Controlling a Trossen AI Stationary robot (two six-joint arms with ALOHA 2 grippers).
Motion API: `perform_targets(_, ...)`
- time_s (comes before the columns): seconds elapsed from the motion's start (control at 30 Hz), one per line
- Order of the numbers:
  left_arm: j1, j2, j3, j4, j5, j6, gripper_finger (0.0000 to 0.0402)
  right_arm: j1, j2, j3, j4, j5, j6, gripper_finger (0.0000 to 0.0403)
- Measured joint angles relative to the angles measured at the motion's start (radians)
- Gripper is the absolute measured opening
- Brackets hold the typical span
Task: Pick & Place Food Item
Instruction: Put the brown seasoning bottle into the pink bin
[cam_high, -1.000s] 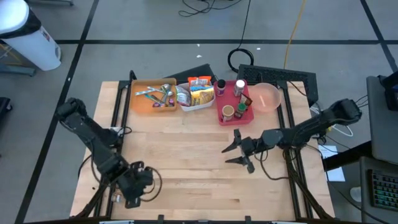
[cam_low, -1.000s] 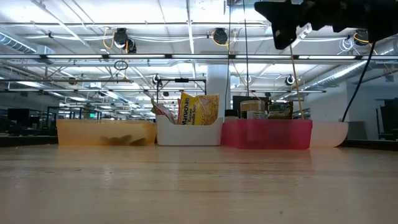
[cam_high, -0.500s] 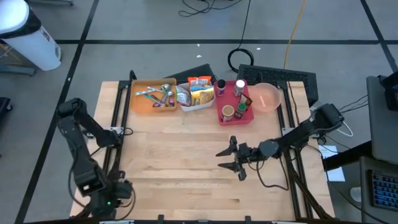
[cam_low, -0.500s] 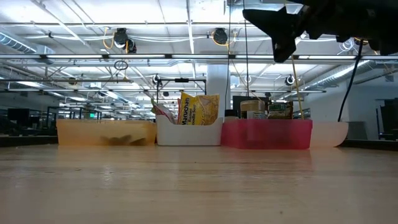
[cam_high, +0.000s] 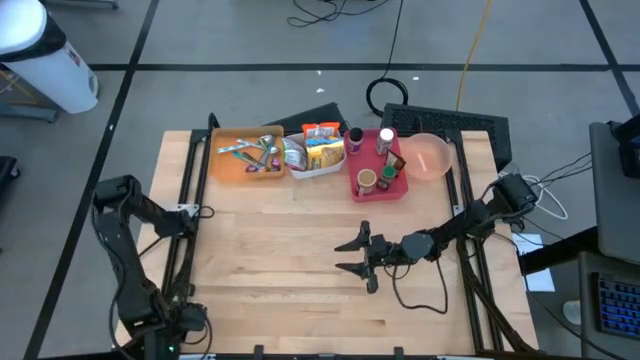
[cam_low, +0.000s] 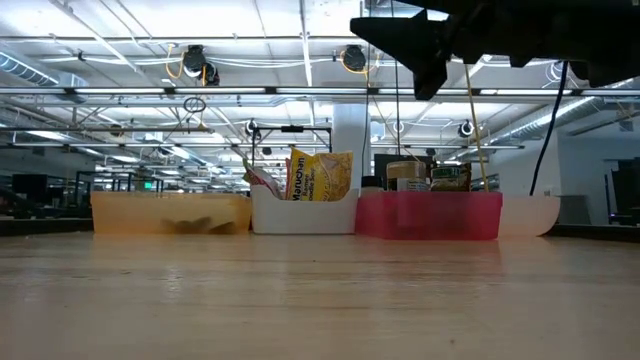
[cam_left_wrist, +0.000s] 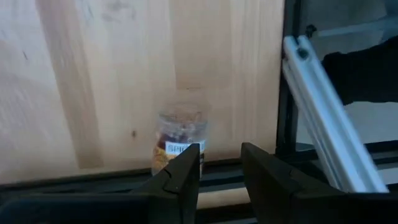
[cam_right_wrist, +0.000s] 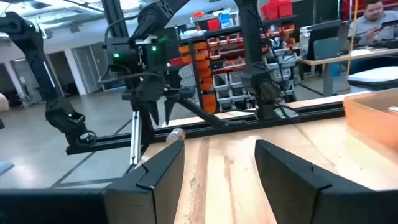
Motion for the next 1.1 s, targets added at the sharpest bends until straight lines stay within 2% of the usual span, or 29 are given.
perform_targets(0.27,0.001,0.043,0.0,-0.001,0.064,-0.049,0.0124,0.0,0.077,0.041,0.001,-0.002,0.026,0.0192)
perform_targets(0.6,0.004,0.052,-0.002,-0.07,0.062,-0.029,0.0124,0.0,0.13,0.041,0.014,-0.002,0.074,0.0192)
perform_targets(0.77,0.004,0.052,-0.002,-0.07,0.053,0.009,0.0124,0.0,0.131,0.041,0.015,-0.003,0.08,0.0192)
perform_targets(1.1,0.015,0.052,-0.002,-0.044,0.043,-0.018,0.0129,0.0,0.132,0.041,0.005,-0.003,0.078,0.0192)
